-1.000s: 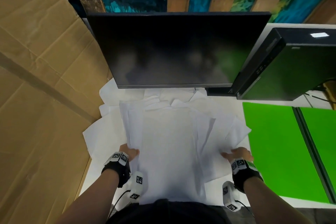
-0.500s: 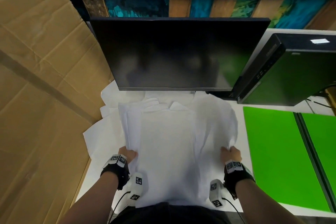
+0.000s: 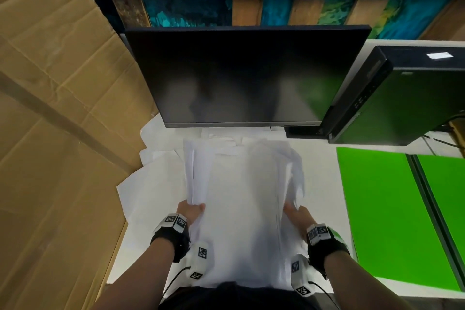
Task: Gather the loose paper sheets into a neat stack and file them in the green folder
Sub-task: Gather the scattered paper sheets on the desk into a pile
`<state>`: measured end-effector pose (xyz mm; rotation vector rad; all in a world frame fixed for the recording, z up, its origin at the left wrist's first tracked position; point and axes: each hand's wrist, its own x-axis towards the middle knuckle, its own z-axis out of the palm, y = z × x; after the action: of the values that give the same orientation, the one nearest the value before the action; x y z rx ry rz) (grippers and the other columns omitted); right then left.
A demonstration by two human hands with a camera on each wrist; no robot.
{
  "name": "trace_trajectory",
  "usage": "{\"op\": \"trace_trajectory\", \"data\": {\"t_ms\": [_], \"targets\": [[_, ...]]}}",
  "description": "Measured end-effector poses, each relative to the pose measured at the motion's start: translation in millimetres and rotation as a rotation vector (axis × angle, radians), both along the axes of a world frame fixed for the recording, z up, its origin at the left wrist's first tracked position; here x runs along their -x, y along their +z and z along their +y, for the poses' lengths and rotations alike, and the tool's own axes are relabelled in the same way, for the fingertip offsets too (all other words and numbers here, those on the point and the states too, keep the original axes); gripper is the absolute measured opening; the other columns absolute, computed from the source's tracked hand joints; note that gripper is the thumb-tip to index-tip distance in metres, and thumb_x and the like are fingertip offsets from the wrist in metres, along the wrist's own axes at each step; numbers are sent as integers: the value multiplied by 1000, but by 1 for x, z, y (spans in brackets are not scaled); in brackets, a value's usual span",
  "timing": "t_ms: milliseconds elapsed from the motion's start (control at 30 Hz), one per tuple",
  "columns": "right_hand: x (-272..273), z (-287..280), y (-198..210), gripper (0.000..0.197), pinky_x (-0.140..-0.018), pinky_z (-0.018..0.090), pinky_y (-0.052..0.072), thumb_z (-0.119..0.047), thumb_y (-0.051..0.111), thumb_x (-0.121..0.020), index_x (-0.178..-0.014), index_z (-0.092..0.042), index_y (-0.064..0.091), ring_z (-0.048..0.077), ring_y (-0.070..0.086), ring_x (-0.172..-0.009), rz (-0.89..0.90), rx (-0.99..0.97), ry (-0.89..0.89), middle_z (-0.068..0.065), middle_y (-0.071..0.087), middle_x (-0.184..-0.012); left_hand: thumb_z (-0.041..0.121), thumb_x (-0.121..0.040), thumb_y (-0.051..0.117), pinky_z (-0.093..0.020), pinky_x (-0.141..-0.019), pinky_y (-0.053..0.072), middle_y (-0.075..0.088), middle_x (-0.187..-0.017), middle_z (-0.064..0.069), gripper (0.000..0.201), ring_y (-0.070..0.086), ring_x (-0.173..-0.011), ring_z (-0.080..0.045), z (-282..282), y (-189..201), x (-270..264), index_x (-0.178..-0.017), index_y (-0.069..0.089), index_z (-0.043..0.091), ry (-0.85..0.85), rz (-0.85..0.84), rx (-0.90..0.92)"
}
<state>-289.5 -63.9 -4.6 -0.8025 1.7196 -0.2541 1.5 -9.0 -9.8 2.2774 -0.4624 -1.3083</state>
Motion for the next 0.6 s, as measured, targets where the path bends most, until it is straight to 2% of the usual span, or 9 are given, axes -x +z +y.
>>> {"op": "trace_trajectory", "data": {"t_ms": [33, 100, 133, 167, 233, 300, 367, 467, 600], "targets": [[-2, -1, -2, 90, -100, 39, 45, -63, 63, -74, -135, 1, 45, 34, 57, -116, -51, -8, -18, 20, 56, -130, 11, -87, 64, -35, -90, 46, 59, -125, -25, 47, 58, -114, -38, -4, 1, 4, -126, 50, -10, 8, 31, 23], [-4, -1, -5, 114, -104, 39, 44, -84, 61, -50, -133, -8, 48, 31, 60, -114, -168, 0, -65, 14, 61, -127, 13, -87, 64, -34, -90, 46, 60, -125, -24, 47, 58, -115, -37, -10, 3, 10, -127, 50, -9, -8, 87, 63], [-5, -1, -3, 119, -105, 41, 43, -87, 63, -41, -133, -12, 49, 30, 60, -113, -216, 7, -77, 13, 61, -127, 15, -88, 63, -33, -90, 46, 60, -125, -23, 46, 58, -114, -36, -13, 3, 14, -127, 51, -7, -33, 96, 69], [-5, 0, -2, 115, -106, 42, 43, -84, 64, -44, -134, -14, 47, 29, 60, -115, -271, 17, -65, 12, 61, -127, 16, -89, 61, -33, -90, 45, 61, -124, -22, 43, 58, -113, -35, -14, 2, 16, -126, 53, -6, -59, 84, 73], [-5, 2, 0, 96, -106, 43, 43, -67, 68, -58, -134, -11, 48, 30, 60, -115, -367, 25, -46, 13, 62, -126, 14, -89, 57, -31, -89, 46, 62, -123, -21, 36, 60, -106, -33, -14, 0, 18, -121, 58, -4, -83, 2, 87], [-4, 2, -1, 90, -102, 47, 46, -49, 84, -57, -129, -6, 54, 32, 64, -110, -394, 22, -22, 15, 67, -119, 14, -89, 56, -29, -83, 45, 64, -119, -19, 32, 59, -98, -30, -11, -1, 17, -116, 60, -3, -97, -50, 91], [-4, 3, 0, 80, -94, 47, 52, -24, 91, -54, -123, 2, 58, 34, 67, -101, -287, 47, -8, 18, 70, -110, 20, -89, 58, -30, -85, 46, 65, -114, -17, 30, 61, -101, -31, -8, 0, 9, -112, 62, 0, -116, -67, 105], [-4, 4, 4, 47, -79, 34, 52, -1, 77, -70, -110, 13, 58, 30, 62, -89, 49, 90, -15, 17, 64, -97, 22, -89, 59, -33, -96, 46, 67, -111, -15, 26, 60, -110, -33, 2, 9, -22, -107, 66, 4, -137, -223, 94], [4, 3, 6, 14, -56, 23, 46, 7, 58, -82, -93, 14, 62, 32, 58, -84, 168, 171, -107, 15, 58, -80, 10, -84, 58, -38, -98, 44, 59, -127, -20, 38, 55, -117, -38, 31, 11, -80, -120, 59, 0, 13, -391, -80]]}}
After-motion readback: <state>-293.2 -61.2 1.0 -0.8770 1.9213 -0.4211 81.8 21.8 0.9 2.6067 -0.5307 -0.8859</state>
